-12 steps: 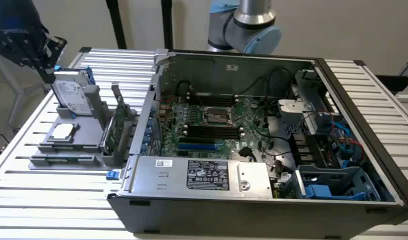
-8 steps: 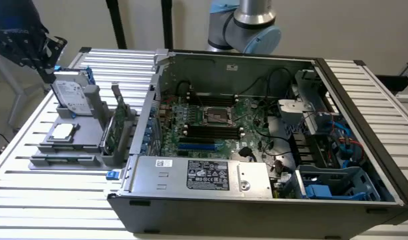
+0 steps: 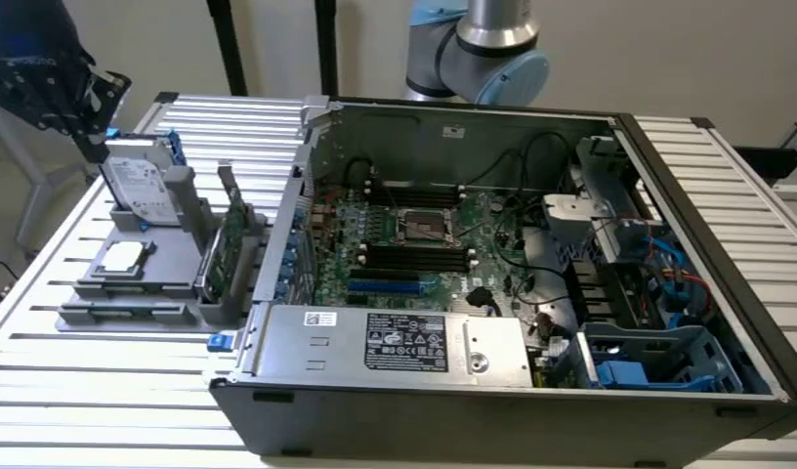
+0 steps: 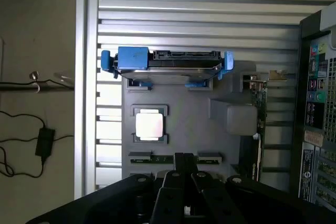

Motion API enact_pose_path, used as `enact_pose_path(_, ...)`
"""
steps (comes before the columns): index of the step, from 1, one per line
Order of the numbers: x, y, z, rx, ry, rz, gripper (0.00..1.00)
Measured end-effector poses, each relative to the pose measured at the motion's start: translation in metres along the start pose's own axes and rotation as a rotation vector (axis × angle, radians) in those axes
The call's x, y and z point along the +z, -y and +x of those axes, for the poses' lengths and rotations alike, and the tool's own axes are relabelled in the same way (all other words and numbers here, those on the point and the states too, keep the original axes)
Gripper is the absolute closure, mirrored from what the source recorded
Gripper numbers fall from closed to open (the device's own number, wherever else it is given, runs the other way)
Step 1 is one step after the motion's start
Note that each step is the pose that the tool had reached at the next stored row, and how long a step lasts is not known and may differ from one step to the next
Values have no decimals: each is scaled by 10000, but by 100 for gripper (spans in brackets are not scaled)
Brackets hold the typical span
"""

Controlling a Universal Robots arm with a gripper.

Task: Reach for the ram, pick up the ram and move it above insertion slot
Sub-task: 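Reach for the ram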

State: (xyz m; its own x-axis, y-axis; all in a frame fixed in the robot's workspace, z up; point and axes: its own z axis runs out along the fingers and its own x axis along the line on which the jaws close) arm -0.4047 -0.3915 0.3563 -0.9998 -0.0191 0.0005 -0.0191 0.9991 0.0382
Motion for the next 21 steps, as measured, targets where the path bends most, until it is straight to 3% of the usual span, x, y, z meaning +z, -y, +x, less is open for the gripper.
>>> enact_pose_path(4,-3,53,2,1,-2,0,89)
enact_pose_path(11,7,372,6,1,1,-2,89)
enact_pose_path(16,70,604,2,1,-1,-2,89)
enact_pose_path(21,155,731,-12,-9,0,-3,89)
